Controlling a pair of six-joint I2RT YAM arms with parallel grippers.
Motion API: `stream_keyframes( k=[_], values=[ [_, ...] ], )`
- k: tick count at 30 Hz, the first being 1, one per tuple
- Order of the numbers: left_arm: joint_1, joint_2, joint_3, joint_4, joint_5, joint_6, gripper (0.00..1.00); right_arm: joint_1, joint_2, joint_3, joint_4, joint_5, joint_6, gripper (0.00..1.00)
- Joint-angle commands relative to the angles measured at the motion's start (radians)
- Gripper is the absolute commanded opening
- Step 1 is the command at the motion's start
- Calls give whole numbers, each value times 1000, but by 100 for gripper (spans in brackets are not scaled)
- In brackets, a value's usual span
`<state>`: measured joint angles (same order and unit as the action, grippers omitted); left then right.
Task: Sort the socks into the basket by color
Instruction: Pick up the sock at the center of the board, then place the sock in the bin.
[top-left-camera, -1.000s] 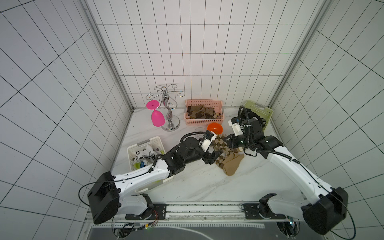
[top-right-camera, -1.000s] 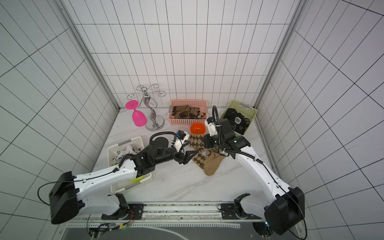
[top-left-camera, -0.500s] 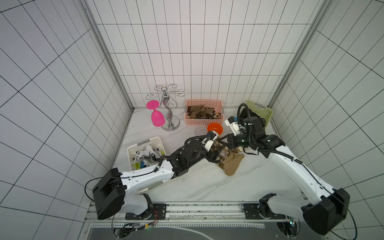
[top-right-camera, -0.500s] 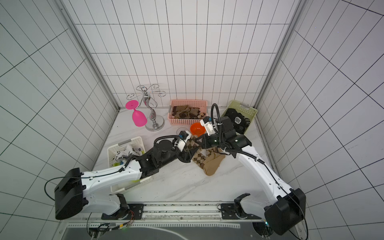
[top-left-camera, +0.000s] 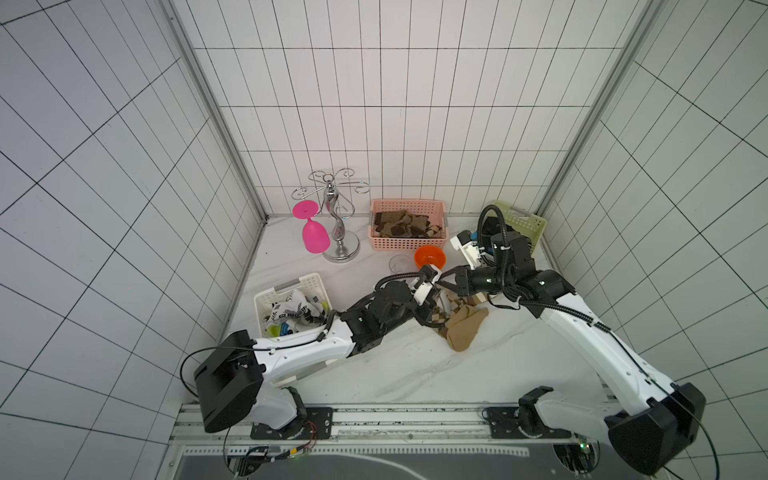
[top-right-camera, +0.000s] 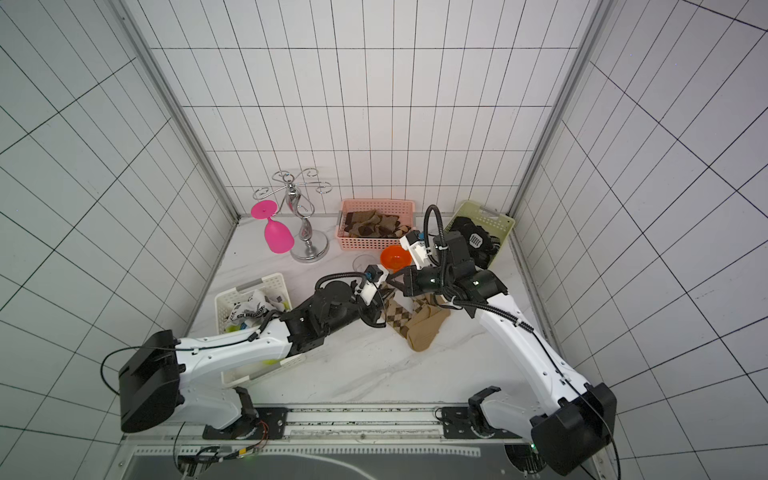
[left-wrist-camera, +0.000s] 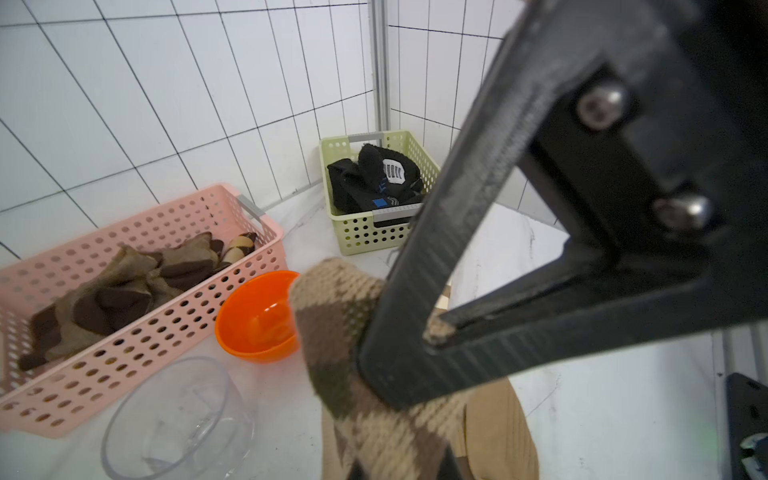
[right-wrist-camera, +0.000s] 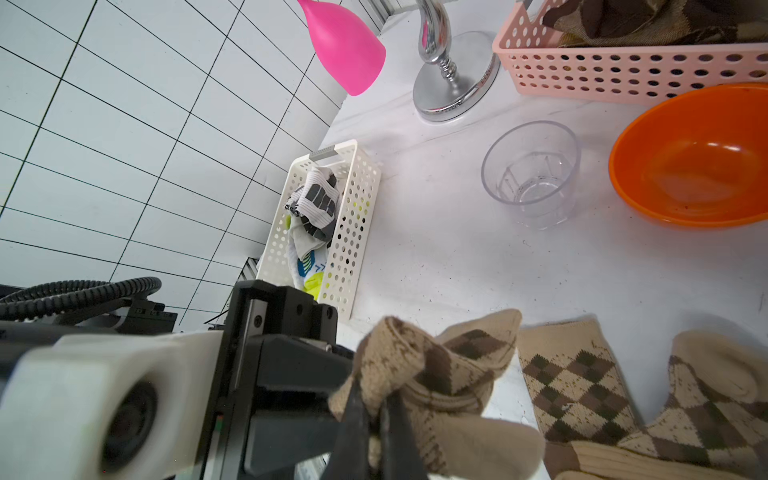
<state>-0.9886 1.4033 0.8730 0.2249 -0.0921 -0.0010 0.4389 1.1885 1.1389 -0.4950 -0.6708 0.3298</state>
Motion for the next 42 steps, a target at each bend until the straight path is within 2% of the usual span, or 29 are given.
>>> stream_keyframes(
  k=[1, 6, 8, 9, 15, 20, 26, 32, 42],
  values=[
    [-3, -30, 12, -17, -1, 18, 0, -23, -8, 133, 23, -10, 1, 8],
    [23, -39, 54, -83, -5, -6, 0, -70, -3, 173, 19, 8, 2, 61],
    [70, -27, 96, -133, 46, -50, 0, -98, -4, 187, 11, 20, 1, 91],
    [91, -20, 119, -161, 63, -68, 0, -110, -5, 189, 9, 24, 0, 99],
    [196, 76, 327, -346, 72, -84, 0, -184, -5, 169, -11, 42, -2, 100],
    [276, 200, 484, -374, 67, -67, 0, -193, 2, 138, -20, 92, -9, 100],
    [362, 399, 652, -290, 64, -65, 0, -197, 15, 101, -8, 109, -15, 99],
    [431, 611, 790, -172, 11, -39, 0, -201, 36, 71, 9, 114, -22, 99],
    [537, 888, 1018, -135, -21, -41, 0, -227, 82, 46, 23, 98, -48, 99]
  ],
)
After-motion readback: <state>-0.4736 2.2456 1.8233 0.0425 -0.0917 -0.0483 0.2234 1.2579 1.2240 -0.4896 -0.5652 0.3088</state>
